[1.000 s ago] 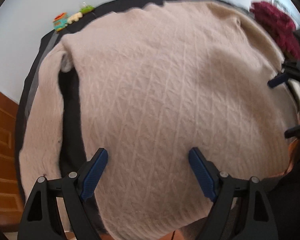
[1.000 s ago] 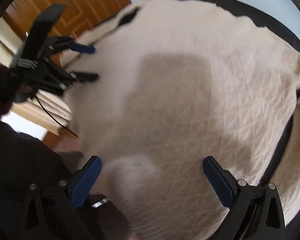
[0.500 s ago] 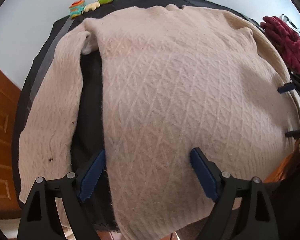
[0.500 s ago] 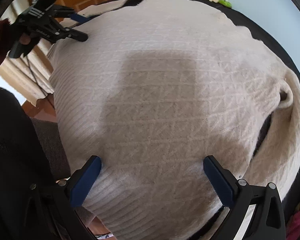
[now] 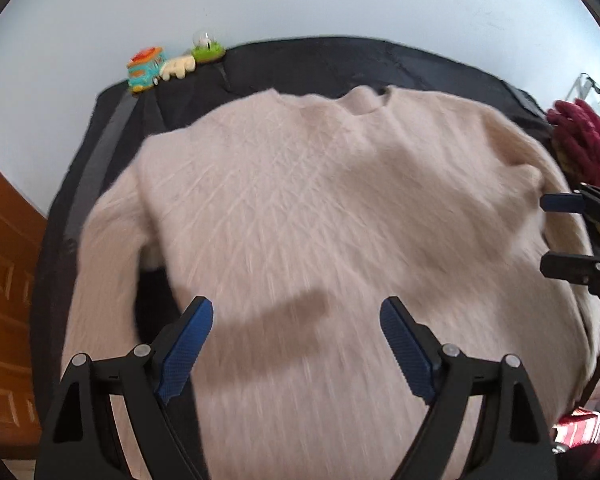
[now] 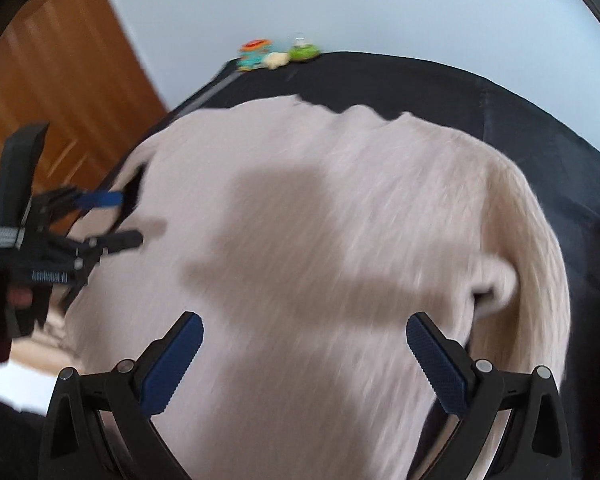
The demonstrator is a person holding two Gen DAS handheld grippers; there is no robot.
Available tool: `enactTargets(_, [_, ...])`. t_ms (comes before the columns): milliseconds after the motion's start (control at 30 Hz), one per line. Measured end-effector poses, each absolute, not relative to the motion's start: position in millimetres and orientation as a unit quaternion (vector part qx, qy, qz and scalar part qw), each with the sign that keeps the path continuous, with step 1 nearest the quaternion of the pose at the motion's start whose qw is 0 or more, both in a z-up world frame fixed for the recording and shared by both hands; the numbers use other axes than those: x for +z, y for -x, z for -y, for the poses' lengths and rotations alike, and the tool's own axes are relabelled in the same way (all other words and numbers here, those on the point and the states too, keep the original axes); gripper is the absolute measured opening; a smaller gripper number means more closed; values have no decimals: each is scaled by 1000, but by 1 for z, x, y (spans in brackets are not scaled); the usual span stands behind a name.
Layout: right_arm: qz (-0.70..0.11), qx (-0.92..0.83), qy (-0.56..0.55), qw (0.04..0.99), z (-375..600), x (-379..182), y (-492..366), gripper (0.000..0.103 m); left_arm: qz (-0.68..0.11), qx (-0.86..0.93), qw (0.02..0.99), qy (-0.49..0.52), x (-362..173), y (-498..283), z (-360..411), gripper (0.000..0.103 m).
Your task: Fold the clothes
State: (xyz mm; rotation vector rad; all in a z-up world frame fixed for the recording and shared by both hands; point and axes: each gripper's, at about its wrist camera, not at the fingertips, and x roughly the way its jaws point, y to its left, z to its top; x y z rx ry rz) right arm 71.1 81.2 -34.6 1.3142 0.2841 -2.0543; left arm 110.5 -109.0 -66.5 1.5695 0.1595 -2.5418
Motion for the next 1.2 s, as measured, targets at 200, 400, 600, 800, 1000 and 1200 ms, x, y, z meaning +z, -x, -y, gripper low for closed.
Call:
enactTargets(200, [-134,-774,-540,301,-69,-72,-75,103,-51,-838,68,-538,-85,-105,122,88])
enactTargets(400, [-198,-778,-515,301,-75,-80,-94,103,-25,-849,25,-528,-85,-117,124,88])
enactTargets(600, [-182,-762,-548,292,-70,-73,-85,103,-54,-843,16,-536,-68,-104,133,88])
enactTargets(800, [-100,-781,-549,282,-68,-45,-52,103,-76,-853,22,-516,-55,-67,151,88])
enactTargets(1000, [-137,-775,-571,233,-43,-70,-25,103,-50,-839,23,-541,-77,-45,154,91])
enactTargets(1200, [-157,-790,-550,222,-34,-71,-37,103,-26,-840,26,-542,-84,-41,145,102])
